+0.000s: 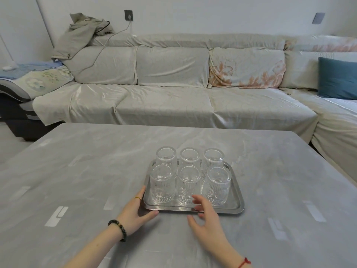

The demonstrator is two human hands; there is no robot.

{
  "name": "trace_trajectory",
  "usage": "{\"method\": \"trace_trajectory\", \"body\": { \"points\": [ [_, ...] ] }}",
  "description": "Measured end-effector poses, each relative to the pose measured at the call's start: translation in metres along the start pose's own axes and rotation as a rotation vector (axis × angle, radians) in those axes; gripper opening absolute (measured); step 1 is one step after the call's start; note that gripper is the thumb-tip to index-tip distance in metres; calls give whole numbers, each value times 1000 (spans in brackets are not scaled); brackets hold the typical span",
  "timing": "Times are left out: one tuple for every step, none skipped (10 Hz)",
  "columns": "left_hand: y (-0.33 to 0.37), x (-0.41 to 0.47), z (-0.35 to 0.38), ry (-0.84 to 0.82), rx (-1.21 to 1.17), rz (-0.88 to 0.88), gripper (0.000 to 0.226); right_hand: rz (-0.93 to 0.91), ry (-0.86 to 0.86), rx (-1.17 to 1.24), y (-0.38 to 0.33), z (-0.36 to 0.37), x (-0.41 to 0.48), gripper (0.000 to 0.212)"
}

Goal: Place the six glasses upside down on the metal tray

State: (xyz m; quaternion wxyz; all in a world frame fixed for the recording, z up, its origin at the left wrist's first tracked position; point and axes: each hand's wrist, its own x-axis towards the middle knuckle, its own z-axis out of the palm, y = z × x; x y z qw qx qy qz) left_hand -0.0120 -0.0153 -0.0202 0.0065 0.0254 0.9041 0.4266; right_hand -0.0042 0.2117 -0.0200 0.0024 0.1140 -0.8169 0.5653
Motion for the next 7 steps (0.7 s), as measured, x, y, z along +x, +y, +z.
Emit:
{"method": "trace_trajectory", "body": {
  "points": [
    [0,-1,3,-33,31,-38,89,26,-21,-21,-3,2,11,44],
    [0,-4,2,-45,25,-51,91,31,92,18,-5,-6,9,41],
    [-3,-8,-1,-45,21,-49,89,28,452,52,2,-29,5,48],
    [-7,-10,-2,-41,55,-65,90,154,428,11,10,-47,10,65],
    [-7,-9,-1,-54,67,-80,90,192,240,55,5,-47,13,82],
    [-9,-9,0,-59,80,-93,90,189,239,3,6,-41,12,87],
    [-10,-9,-1,-71,79,-102,89,206,232,28,3,-43,12,85]
  ]
}}
